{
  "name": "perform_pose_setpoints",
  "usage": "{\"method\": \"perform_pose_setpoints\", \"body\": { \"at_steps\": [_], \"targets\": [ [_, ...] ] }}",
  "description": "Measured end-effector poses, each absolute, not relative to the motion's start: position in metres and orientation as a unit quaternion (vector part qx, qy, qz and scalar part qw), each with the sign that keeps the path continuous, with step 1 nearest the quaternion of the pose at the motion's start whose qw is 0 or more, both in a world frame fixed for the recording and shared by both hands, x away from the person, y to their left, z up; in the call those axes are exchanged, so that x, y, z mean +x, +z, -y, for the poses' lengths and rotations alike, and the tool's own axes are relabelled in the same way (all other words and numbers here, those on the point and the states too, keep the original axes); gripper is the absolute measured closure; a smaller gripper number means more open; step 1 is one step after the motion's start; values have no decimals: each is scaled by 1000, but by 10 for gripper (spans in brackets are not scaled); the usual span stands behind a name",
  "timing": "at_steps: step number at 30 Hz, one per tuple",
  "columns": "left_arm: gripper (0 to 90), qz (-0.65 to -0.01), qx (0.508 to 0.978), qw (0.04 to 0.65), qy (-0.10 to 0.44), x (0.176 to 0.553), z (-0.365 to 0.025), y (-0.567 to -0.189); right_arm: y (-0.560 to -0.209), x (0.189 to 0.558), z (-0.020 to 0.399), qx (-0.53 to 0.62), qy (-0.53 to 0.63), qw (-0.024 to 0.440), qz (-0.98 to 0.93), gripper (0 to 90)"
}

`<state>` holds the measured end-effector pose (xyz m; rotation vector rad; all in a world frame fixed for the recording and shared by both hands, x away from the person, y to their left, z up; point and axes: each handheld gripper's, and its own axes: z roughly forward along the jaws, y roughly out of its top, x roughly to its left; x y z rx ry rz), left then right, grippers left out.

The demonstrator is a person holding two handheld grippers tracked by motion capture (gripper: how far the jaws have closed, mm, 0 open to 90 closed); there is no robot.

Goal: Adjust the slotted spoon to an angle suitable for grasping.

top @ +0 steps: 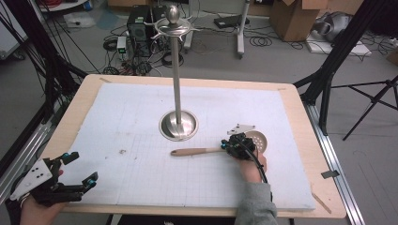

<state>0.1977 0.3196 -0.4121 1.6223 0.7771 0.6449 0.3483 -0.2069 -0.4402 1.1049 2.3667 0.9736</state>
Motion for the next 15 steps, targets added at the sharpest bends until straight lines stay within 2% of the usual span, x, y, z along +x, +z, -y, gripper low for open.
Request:
{"method": "perform_pose_setpoints", "body": {
  "at_steps": [15],
  "targets": [
    [36,-314,696,589,266,210,-309,-408,-439,332,230,406,331,179,-833,900]
  ]
}}
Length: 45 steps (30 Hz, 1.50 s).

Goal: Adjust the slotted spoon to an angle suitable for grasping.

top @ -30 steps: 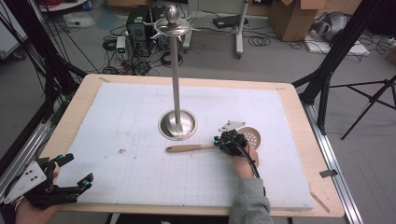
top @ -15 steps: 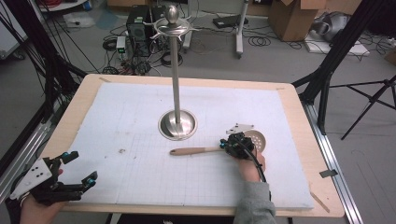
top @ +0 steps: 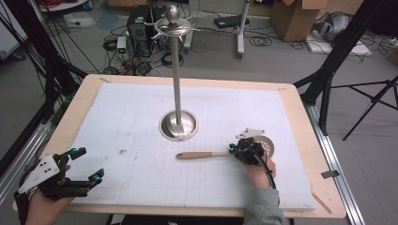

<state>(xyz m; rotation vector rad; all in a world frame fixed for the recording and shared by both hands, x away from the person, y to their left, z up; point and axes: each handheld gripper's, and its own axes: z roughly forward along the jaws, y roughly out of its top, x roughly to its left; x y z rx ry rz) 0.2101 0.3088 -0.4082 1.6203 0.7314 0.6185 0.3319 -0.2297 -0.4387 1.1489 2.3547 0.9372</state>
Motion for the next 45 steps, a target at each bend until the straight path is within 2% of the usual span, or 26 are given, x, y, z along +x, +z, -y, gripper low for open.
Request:
{"method": "perform_pose_setpoints", "body": {
  "at_steps": [37,45],
  "targets": [
    [37,-264,717,604,227,246,-269,-406,-437,289,275,462,310,191,-809,900],
    [37,-260,720,603,223,251,-265,-407,-428,284,269,437,331,203,-812,900]
  ]
}}
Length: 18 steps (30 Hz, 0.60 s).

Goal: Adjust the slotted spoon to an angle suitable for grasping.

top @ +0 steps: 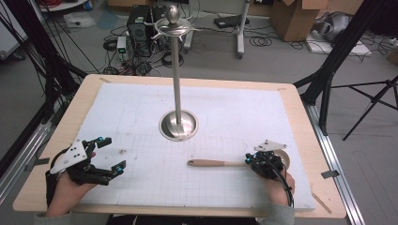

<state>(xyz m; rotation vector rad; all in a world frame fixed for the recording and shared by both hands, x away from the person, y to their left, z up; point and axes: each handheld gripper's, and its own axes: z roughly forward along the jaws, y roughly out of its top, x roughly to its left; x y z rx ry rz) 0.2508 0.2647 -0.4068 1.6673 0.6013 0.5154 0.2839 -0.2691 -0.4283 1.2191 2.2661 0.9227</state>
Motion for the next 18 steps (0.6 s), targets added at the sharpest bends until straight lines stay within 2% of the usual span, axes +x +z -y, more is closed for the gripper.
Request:
{"method": "perform_pose_setpoints", "body": {
  "at_steps": [7,18],
  "targets": [
    [36,-258,720,604,223,250,-264,-406,-417,278,250,372,392,174,-823,900],
    [37,-262,721,602,223,250,-266,-408,-422,280,230,314,406,133,-848,900]
  ]
}}
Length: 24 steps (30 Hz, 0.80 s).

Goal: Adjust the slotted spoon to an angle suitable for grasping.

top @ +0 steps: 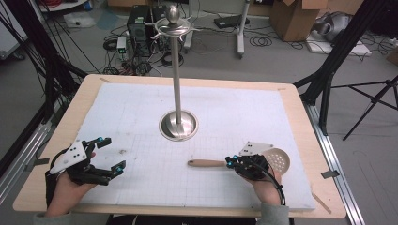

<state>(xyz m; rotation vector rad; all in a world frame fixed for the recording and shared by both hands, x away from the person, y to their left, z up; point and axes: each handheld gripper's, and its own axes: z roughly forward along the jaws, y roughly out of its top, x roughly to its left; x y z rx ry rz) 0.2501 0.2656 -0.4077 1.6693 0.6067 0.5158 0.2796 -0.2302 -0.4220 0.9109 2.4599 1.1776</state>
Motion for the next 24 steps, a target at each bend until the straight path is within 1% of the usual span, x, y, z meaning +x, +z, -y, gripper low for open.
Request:
{"method": "perform_pose_setpoints", "body": {
  "at_steps": [6,11,24],
  "targets": [
    [37,-263,720,602,225,249,-267,-408,-423,279,224,288,416,122,-854,900],
    [36,-266,719,601,225,248,-268,-408,-426,281,218,282,418,105,-857,900],
    [37,-273,716,600,230,244,-273,-408,-436,286,197,257,413,81,-870,900]
  ]
}}
